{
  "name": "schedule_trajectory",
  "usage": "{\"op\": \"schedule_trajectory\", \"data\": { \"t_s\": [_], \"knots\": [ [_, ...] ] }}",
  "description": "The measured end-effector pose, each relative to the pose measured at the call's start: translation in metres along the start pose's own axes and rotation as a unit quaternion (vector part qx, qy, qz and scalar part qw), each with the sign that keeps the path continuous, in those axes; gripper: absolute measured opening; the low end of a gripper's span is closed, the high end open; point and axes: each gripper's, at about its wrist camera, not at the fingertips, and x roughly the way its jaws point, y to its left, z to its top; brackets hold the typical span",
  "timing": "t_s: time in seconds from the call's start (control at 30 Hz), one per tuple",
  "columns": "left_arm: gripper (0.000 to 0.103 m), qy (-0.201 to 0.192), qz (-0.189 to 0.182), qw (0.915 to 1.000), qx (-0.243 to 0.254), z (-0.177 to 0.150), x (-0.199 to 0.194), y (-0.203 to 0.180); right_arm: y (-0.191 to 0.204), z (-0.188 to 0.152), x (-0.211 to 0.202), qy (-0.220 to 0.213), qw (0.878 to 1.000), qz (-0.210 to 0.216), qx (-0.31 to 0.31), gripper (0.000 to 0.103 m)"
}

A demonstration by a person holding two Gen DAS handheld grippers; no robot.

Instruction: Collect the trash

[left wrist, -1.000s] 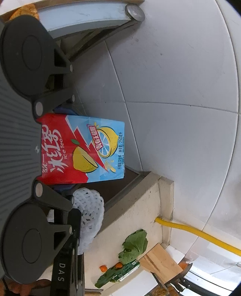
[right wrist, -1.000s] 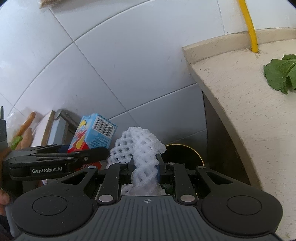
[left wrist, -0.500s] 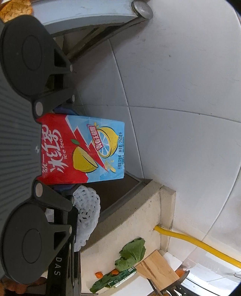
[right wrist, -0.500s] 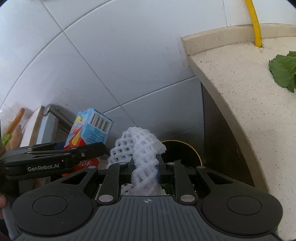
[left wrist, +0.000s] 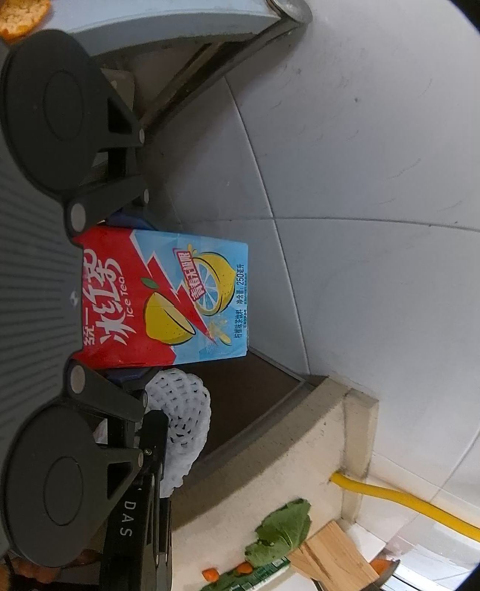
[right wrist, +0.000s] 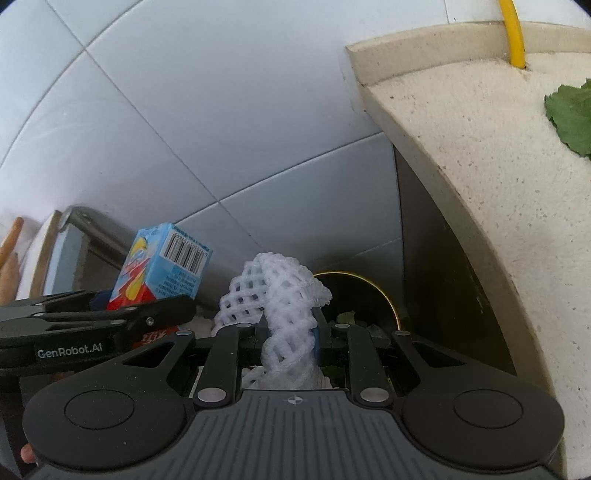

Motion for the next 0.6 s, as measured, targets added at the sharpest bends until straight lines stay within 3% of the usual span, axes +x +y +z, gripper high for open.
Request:
{"op": "schedule_trajectory", "data": {
  "t_s": [0.6],
  "knots": [
    [0.060,0.007,0.008,0.9999,-0.003,0.003,0.003,-0.005,-0.005,0.006,0.015,0.015,1.000,0.004,0.007,0.025]
  ]
}}
